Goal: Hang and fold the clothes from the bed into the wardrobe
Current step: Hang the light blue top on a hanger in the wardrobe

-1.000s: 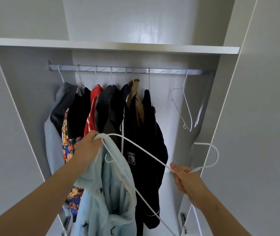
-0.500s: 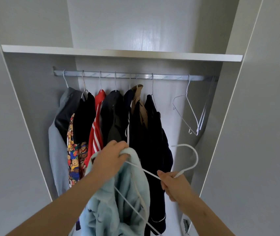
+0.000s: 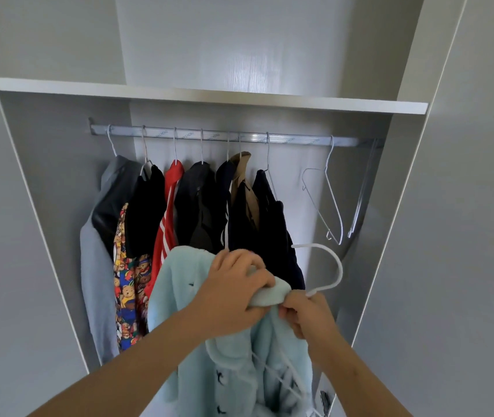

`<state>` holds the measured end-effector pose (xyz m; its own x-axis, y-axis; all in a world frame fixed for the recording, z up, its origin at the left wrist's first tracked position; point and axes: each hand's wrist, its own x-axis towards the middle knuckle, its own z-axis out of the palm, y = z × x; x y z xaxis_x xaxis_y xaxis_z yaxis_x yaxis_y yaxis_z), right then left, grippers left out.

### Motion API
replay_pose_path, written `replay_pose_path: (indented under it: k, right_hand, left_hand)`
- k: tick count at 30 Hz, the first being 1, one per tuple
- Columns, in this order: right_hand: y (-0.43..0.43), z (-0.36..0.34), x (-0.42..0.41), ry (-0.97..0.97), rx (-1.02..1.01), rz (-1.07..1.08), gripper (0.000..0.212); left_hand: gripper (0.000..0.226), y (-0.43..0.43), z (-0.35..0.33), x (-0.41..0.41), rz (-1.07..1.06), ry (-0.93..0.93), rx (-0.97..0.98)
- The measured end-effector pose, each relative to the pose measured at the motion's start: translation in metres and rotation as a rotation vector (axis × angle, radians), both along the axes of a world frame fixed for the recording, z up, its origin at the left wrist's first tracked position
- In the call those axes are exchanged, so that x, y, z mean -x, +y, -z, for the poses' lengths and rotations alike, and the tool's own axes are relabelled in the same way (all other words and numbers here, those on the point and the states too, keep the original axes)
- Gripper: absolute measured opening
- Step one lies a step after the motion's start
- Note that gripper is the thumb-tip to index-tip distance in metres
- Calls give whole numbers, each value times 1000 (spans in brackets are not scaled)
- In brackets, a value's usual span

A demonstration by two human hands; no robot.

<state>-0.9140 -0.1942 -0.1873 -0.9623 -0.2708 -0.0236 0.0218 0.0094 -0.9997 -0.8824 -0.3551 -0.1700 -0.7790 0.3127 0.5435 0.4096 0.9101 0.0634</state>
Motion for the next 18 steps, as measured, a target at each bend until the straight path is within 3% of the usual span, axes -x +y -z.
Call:
replay_pose_path:
  k: [4, 8, 11, 14, 16, 18]
  right_hand:
    - [-1, -7, 3, 122, 25, -57, 17]
    - [-1, -13, 7, 183, -69, -40, 30]
    - [-5, -21, 3, 473, -189, 166, 32]
    - [-3, -22, -2, 733, -45, 405, 18]
    - [1, -15, -1, 659, 52, 354, 20]
    - [1, -1, 1, 528, -2, 254, 28]
  left_hand:
    - [53, 0, -8, 0, 30, 2, 31]
    - [52, 1, -11, 1, 40, 112, 7]
    - [51, 3, -15, 2, -67, 130, -117]
    - [38, -5, -19, 9, -207, 81, -373]
    - [31, -11, -28, 10, -249, 100, -558]
    - [25, -17, -38, 9, -269, 159, -689]
